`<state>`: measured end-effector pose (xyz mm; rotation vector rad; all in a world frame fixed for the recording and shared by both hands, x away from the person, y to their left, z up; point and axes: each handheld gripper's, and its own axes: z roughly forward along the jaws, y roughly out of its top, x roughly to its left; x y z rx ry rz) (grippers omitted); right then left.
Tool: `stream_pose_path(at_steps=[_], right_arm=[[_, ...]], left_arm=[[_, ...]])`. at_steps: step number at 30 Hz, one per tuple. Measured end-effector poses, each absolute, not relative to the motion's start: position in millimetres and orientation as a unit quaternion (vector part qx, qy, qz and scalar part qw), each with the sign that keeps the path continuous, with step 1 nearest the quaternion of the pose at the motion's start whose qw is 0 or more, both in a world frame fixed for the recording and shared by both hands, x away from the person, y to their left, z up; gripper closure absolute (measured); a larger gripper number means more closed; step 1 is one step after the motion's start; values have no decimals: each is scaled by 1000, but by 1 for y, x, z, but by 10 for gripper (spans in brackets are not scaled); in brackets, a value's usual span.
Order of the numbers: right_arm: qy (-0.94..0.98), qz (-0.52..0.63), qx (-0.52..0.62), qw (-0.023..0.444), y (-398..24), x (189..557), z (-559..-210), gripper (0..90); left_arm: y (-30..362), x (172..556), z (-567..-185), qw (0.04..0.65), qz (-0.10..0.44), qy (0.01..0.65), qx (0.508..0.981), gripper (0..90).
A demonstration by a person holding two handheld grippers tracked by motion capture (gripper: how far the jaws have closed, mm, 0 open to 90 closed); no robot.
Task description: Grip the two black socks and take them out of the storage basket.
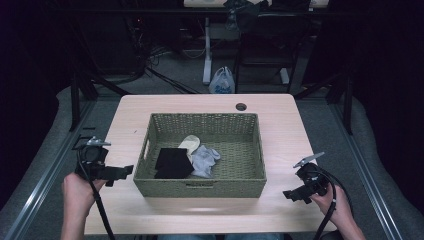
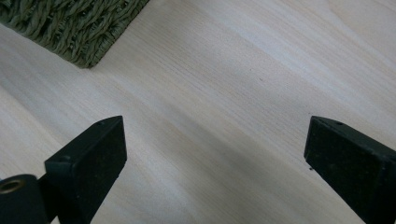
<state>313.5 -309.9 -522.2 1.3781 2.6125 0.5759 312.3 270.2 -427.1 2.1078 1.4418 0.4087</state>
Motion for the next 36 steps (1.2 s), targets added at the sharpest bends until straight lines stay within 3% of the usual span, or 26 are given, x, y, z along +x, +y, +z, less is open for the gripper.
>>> stream_pose_path(at_steps=[13,27,36], right_arm=[[865,197,457,61,-310,314,-523,52],[869,190,453,61,-312,314,-522,53],[868,192,453,59,-312,314,-522,53]], left_arm=[[217,351,-393,283,142,477,820,0],[167,396,-412,246,93,446,856,11],[144,418,-439,209,47,432,876,163]])
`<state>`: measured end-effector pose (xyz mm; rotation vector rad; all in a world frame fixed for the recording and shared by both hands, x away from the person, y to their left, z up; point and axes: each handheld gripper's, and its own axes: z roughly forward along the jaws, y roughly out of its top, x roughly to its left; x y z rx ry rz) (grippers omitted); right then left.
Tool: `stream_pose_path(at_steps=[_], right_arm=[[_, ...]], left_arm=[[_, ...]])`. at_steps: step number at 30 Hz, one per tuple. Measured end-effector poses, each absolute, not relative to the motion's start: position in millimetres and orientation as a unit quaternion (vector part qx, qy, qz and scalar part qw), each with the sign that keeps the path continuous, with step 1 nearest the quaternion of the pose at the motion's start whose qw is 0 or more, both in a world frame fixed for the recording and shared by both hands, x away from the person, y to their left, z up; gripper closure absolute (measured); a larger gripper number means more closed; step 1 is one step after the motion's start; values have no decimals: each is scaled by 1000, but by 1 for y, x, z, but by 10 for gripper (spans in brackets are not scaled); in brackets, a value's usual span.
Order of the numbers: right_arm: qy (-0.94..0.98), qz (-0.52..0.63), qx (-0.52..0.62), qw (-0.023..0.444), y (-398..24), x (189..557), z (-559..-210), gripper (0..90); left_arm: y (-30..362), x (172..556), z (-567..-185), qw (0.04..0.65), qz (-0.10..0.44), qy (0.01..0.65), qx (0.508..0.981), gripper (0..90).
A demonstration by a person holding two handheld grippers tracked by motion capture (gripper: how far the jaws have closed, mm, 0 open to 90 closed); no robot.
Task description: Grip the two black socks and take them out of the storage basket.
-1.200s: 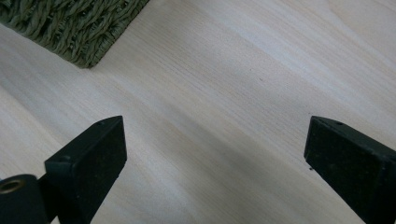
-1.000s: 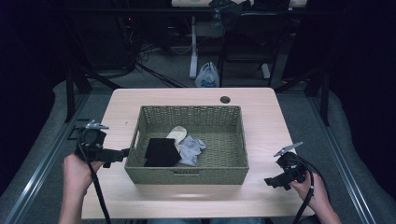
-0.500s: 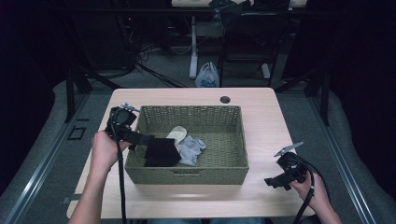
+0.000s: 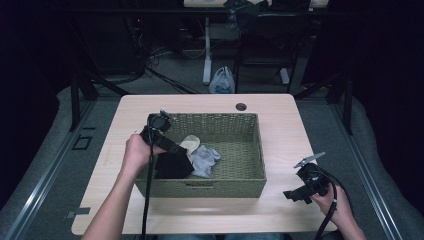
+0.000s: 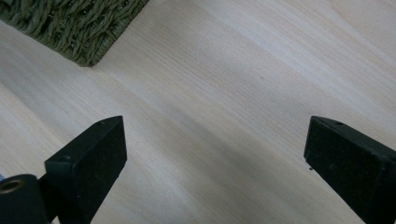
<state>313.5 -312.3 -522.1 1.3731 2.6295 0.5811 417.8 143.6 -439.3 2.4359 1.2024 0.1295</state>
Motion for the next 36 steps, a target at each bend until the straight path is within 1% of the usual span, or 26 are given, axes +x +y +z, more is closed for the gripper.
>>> stream_pose_path(at_steps=[2,3,5,6,7,11,21,25,29,30,32,34,36], right_arm=[[865,199,457,57,-312,313,-523,53],[865,200,457,57,-312,313,-523,53],[865,200,457,57,-312,313,-523,53],[865,200,457,57,-312,313,-523,53],[865,200,456,57,-312,313,-523,53],[869,192,453,59,-313,313,-522,54],[867,196,454,57,-312,313,-522,55],[867,194,455,55,-312,313,-522,55],[867,194,455,55,-312,313,-522,55],[867,193,455,55,-312,313,-522,56],[866,195,457,56,-312,313,-523,56],[866,195,457,56,-312,313,-523,56],[866,195,457,56,-312,313,-523,56]], left_arm=[[142,419,-442,206,48,434,876,172],[139,422,-447,201,43,434,877,196],[136,424,-451,195,42,431,880,198],[136,424,-451,195,42,431,880,216],[132,427,-457,189,34,431,882,252],[126,434,-467,172,33,432,885,284],[118,449,-485,148,28,443,884,291],[118,452,-490,141,25,444,885,328],[116,455,-498,121,17,445,887,349],[114,456,-502,107,15,445,889,367],[112,456,-504,100,14,443,891,415],[111,455,-505,95,16,443,891,484],[112,455,-507,98,13,442,892,588]])
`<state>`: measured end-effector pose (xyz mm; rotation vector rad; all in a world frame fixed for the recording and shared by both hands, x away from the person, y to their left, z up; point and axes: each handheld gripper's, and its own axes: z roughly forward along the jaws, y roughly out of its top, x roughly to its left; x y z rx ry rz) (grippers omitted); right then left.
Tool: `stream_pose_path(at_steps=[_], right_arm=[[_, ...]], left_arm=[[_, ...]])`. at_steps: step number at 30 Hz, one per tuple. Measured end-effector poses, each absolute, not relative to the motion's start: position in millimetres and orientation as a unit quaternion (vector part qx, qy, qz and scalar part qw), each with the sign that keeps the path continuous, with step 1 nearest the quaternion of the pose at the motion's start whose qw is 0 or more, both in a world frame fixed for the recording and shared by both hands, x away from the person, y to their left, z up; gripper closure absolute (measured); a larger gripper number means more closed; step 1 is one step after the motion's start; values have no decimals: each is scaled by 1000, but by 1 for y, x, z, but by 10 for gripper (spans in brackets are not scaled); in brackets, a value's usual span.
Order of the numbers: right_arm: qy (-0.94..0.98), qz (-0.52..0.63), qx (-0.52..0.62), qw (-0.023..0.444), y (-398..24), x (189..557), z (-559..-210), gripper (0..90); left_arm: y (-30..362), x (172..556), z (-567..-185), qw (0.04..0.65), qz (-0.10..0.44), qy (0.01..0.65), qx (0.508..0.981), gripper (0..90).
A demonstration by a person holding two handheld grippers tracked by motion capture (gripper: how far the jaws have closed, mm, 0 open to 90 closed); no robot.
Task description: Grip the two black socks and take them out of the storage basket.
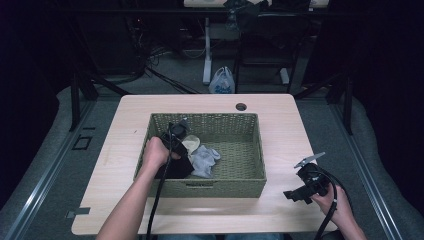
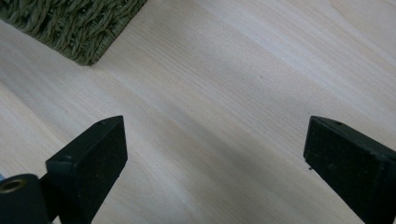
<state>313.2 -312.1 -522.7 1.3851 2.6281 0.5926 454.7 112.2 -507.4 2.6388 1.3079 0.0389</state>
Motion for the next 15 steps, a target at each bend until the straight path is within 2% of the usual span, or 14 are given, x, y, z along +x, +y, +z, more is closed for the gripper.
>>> stream_pose_path(at_steps=[1,2,3,7,15], right_arm=[[866,195,457,56,-312,313,-523,56],[866,195,456,56,-312,313,-523,56],[867,195,455,55,-312,313,-522,56],[866,194,457,58,-312,313,-523,56],[866,196,456,58,-311,314,-524,56]], left_arm=[[112,455,-507,98,13,442,892,633],[113,454,-507,100,12,441,892,633],[115,453,-505,109,8,441,891,712],[121,450,-497,130,9,438,890,787],[131,443,-472,171,20,431,886,810]])
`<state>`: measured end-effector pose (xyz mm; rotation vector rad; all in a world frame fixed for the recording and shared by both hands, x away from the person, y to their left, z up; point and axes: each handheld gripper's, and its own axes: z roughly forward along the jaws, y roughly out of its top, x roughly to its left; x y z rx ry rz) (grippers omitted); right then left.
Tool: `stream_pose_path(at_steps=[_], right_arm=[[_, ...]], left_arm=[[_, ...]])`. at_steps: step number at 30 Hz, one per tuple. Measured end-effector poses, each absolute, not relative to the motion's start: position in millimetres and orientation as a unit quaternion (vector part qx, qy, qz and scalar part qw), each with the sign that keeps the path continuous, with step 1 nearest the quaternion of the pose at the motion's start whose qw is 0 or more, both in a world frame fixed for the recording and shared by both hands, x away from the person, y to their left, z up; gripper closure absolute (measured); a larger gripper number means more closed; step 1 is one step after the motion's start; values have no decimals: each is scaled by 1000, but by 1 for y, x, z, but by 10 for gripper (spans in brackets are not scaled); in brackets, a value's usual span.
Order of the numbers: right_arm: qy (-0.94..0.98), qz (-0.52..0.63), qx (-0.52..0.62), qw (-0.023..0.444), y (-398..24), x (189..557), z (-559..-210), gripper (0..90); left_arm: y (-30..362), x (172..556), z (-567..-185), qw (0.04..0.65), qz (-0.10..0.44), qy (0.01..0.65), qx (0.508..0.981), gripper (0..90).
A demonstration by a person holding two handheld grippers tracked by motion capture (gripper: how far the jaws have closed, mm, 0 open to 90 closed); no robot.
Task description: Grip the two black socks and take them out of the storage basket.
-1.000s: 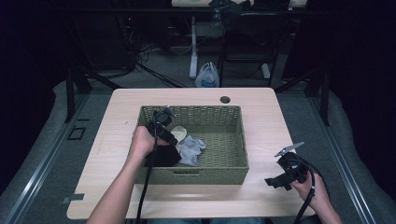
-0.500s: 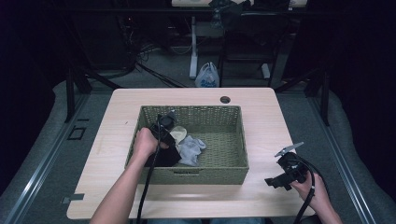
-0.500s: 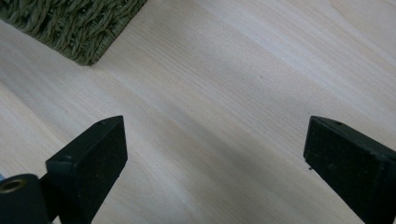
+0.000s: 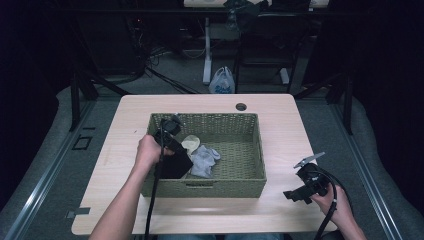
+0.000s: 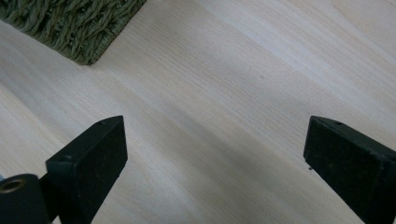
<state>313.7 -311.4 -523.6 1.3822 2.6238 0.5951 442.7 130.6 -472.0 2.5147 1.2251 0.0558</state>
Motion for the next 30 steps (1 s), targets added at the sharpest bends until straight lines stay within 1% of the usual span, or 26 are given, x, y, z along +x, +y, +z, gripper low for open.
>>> stream_pose_path(at_steps=[5,6,17,30], right_arm=[[866,196,457,58,-311,314,-523,56],[867,192,455,58,-312,314,-523,56],[867,192,455,59,-312,314,-523,56],[865,197,458,57,-312,313,-523,57]], left_arm=[[134,438,-457,191,25,426,884,810],[136,436,-449,202,29,423,883,810],[143,430,-418,237,45,412,878,814],[143,426,-388,257,60,401,877,816]])
